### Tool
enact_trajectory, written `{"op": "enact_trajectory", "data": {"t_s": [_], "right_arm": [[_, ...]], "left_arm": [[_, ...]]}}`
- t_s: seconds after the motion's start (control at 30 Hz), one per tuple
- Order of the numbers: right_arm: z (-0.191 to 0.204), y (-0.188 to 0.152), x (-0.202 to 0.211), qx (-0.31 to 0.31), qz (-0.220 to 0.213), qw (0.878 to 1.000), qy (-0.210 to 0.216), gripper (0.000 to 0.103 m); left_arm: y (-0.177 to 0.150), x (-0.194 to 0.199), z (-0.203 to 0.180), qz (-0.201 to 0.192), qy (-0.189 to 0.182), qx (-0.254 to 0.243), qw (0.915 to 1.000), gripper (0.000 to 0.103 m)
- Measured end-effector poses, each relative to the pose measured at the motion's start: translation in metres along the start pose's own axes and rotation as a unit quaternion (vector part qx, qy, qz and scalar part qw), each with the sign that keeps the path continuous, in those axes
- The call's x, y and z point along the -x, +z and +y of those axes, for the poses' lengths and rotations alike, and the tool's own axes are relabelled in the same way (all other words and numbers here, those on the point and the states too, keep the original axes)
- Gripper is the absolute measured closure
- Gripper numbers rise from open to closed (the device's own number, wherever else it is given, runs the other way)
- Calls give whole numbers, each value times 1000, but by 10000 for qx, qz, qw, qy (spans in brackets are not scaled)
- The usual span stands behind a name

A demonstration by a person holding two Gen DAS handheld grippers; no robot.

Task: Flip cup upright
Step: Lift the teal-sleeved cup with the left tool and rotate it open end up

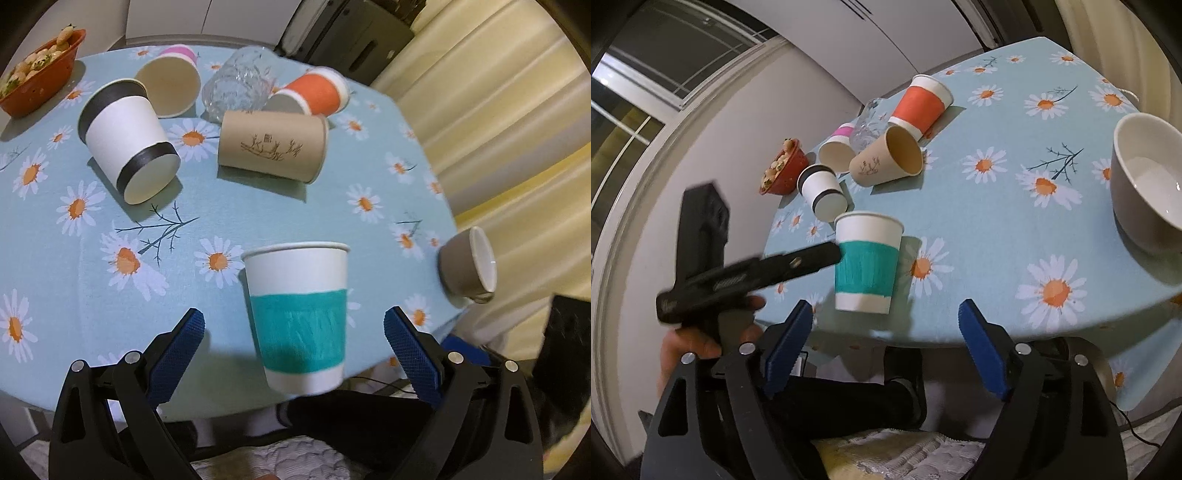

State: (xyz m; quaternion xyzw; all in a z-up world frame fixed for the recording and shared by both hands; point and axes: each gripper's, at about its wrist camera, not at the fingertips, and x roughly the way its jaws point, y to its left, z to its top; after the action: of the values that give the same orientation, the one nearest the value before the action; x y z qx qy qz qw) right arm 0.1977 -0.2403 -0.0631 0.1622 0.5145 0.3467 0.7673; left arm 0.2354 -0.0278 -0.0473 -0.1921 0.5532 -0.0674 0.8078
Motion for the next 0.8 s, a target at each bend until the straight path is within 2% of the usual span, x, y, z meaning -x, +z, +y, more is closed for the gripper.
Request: {"op": "enact_trajectory", "data": {"t_s": [0.13, 0.4, 0.57, 0.8], "right_arm": [[1, -11, -4, 190, -41, 9998, -67, 17], [-2, -20, -10, 276, 24, 9996, -19, 16], [-3, -20, -10, 279, 34, 9996, 9, 16], [-6, -22, -10, 257, 30, 9997, 24, 16]], "left_arm": [[4, -13, -4, 158, 208, 42, 9996, 19], [6, -31, -6, 330, 383, 115, 9987, 23], [6, -38, -6, 371, 402, 118, 9984, 38], [6, -35, -6, 242, 406, 156, 9988, 39]]}}
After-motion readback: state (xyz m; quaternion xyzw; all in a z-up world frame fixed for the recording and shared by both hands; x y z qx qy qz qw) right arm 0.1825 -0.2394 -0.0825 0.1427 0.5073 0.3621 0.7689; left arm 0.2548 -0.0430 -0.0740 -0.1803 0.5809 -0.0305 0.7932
